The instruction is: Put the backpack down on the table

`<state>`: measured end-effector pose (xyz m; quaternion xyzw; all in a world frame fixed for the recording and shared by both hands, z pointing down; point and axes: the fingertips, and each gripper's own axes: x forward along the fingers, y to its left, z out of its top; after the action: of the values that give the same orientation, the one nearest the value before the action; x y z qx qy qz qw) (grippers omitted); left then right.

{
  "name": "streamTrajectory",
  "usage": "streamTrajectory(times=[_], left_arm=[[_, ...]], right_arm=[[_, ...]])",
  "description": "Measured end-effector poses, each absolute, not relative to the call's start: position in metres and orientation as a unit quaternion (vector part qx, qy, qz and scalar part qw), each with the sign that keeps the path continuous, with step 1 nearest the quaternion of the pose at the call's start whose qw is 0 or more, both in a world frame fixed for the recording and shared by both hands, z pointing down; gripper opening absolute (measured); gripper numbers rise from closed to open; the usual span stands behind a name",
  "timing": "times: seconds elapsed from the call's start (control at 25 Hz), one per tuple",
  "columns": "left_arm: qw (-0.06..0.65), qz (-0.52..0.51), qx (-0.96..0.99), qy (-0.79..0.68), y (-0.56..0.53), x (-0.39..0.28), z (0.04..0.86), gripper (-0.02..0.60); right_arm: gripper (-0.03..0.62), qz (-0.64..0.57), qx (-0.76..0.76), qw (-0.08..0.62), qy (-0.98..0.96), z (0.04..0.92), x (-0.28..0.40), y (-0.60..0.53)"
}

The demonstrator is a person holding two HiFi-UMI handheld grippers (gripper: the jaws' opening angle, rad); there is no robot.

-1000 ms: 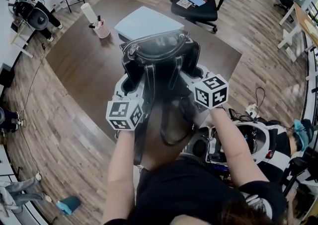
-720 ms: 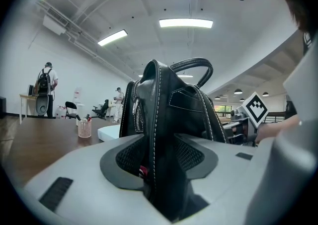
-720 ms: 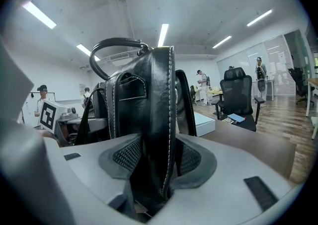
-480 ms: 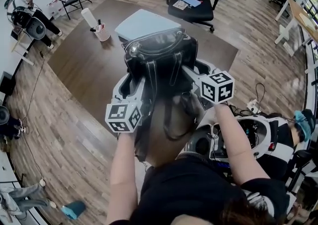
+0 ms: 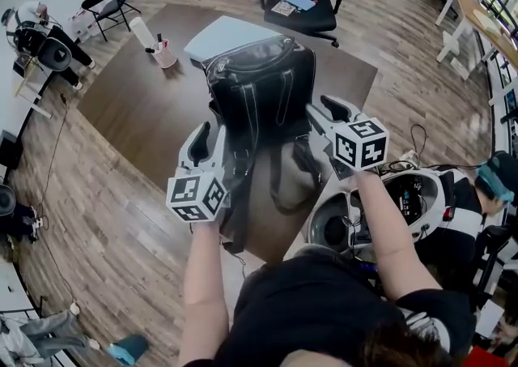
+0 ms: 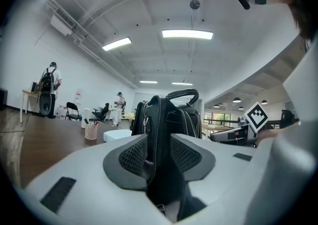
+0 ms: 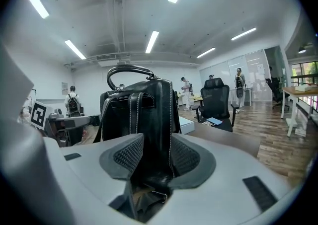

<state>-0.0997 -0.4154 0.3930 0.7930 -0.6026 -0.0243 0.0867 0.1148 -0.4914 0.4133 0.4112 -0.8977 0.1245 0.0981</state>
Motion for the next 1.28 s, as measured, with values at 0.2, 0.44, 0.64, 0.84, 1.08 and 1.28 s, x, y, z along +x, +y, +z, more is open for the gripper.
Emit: streamTrajectory(times=[0.2,0.44,0.64,0.84,1.08,1.28], left_arm=[[0.1,-0.045,0.784,-0.611,-0.389,-0.116,0.384,0.103],[0.106,-0.063,0.77,-0.626,-0.354,-0.126,0.375,0.079],[0.107,-0.063,0.767,-0.63,-0.33,-0.126,0.369,0.064],[0.108,-0.059,0.766,-0.63,-0.308,-0.127,0.367,0.06],[0.097,-0.041,0.77,-0.63,-0.287,-0.126,0.368,0.06],[0.113,-0.018,0.767,-0.631,-0.275,-0.133,0.386,0.06]], right_arm=[[0.156,0.128,0.419,0.089,-0.895,0.404,0.109,-0.461],[0.099,0.127,0.419,0.081,-0.896,0.395,0.104,-0.419],[0.061,0.128,0.426,0.068,-0.893,0.388,0.103,-0.39],[0.033,0.129,0.445,0.058,-0.884,0.385,0.104,-0.373],[0.017,0.14,0.462,0.045,-0.875,0.383,0.108,-0.355],[0.017,0.15,0.466,0.044,-0.871,0.387,0.112,-0.346]])
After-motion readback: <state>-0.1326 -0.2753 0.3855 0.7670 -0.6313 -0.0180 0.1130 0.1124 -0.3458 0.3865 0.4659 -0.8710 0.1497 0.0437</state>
